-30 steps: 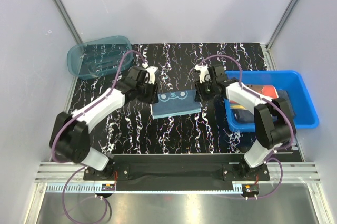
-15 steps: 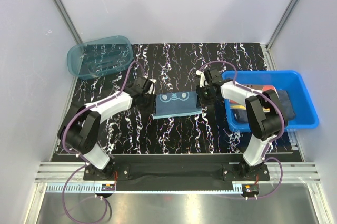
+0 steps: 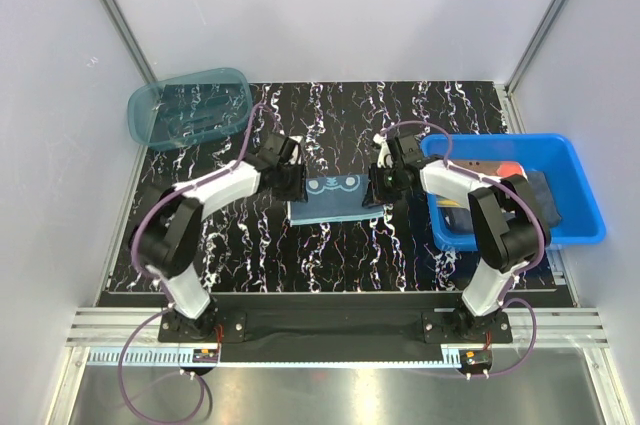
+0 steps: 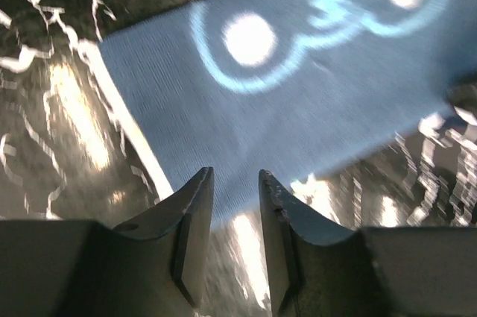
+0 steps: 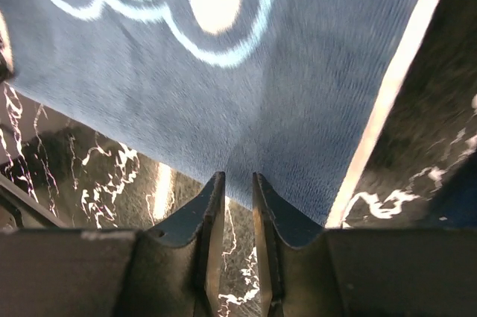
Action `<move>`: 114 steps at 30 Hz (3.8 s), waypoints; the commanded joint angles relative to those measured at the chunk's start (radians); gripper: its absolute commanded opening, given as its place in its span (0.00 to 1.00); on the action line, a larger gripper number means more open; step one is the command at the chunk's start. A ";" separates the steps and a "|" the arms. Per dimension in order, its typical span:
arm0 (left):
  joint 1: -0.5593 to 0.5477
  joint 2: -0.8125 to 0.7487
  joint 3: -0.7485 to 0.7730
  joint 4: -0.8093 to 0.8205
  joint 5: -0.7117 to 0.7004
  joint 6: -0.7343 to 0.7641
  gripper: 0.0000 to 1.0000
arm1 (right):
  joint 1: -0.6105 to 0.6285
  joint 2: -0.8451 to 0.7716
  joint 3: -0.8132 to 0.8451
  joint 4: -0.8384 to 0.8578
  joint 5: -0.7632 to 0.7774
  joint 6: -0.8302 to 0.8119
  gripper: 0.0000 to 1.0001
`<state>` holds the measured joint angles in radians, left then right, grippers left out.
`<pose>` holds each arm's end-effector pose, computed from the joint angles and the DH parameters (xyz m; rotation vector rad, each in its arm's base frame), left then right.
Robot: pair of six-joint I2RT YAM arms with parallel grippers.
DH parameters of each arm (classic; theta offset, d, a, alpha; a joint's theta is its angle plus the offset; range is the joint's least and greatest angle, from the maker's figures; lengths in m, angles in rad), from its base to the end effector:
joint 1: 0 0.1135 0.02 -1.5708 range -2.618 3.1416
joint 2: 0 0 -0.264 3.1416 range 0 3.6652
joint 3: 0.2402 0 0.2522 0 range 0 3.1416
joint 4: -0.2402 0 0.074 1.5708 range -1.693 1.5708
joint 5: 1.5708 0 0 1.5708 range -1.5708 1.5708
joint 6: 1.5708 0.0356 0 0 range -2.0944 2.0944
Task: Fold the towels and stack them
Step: Fold the towel, then neatly place the folded towel into the bin
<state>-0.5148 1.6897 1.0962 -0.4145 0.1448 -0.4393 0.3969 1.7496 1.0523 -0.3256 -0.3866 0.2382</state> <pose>0.2988 -0.1749 0.1960 0.1560 2.6542 -0.5241 0.3167 0.1473 0.1707 -0.3552 2.6290 0.7250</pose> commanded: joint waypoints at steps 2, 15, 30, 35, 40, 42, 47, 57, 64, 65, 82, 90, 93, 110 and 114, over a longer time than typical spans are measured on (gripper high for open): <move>0.044 0.088 0.025 0.032 -0.076 -0.013 0.35 | 0.013 -0.002 -0.067 0.083 -0.015 0.039 0.26; 0.032 -0.111 0.061 -0.081 -0.073 0.024 0.38 | 0.019 -0.093 0.032 -0.024 0.128 0.118 0.36; 0.016 -0.124 -0.252 0.123 -0.051 -0.088 0.35 | 0.000 0.103 0.202 -0.138 0.264 0.105 0.62; 0.016 -0.140 -0.272 0.085 -0.125 -0.088 0.34 | -0.001 0.085 0.157 -0.124 0.275 0.107 0.64; 0.018 -0.180 -0.277 0.046 -0.169 -0.096 0.33 | -0.003 0.057 0.123 -0.113 0.259 0.104 0.68; 0.015 -0.232 -0.260 0.023 -0.180 -0.107 0.33 | -0.004 0.070 0.112 -0.093 0.233 0.107 0.68; 0.016 -0.326 -0.161 -0.026 -0.192 -0.105 0.38 | -0.003 0.080 0.081 -0.049 0.180 0.131 0.68; 0.015 -0.174 -0.194 0.135 -0.019 -0.124 0.36 | -0.003 0.076 -0.003 0.049 0.114 0.179 0.66; 0.010 -0.102 -0.242 0.114 -0.086 -0.139 0.34 | -0.004 0.068 -0.044 0.080 0.098 0.176 0.60; 0.010 -0.098 -0.248 0.115 -0.088 -0.141 0.34 | -0.004 0.065 -0.054 0.086 0.095 0.177 0.59; -0.004 -0.286 -0.107 -0.162 -0.207 -0.089 0.39 | -0.004 -0.015 -0.098 0.085 0.081 0.153 0.00; 0.001 -0.381 0.192 -0.423 -0.393 0.063 0.47 | -0.006 -0.139 -0.040 -0.126 0.103 0.110 0.00; 0.005 -0.418 0.182 -0.419 -0.407 0.096 0.48 | -0.006 -0.189 0.006 -0.231 0.158 0.067 0.00; 0.048 -0.334 0.200 -0.395 -0.294 0.154 0.49 | -0.282 -0.257 0.420 -0.696 0.192 -0.234 0.00; 0.050 -0.320 0.191 -0.395 -0.280 0.165 0.49 | -0.387 -0.220 0.526 -0.771 0.200 -0.292 0.00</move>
<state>-0.4694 1.3621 1.2469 -0.8330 -0.1646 -0.2985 0.0666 1.5272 1.4788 -1.0191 -0.1932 0.0246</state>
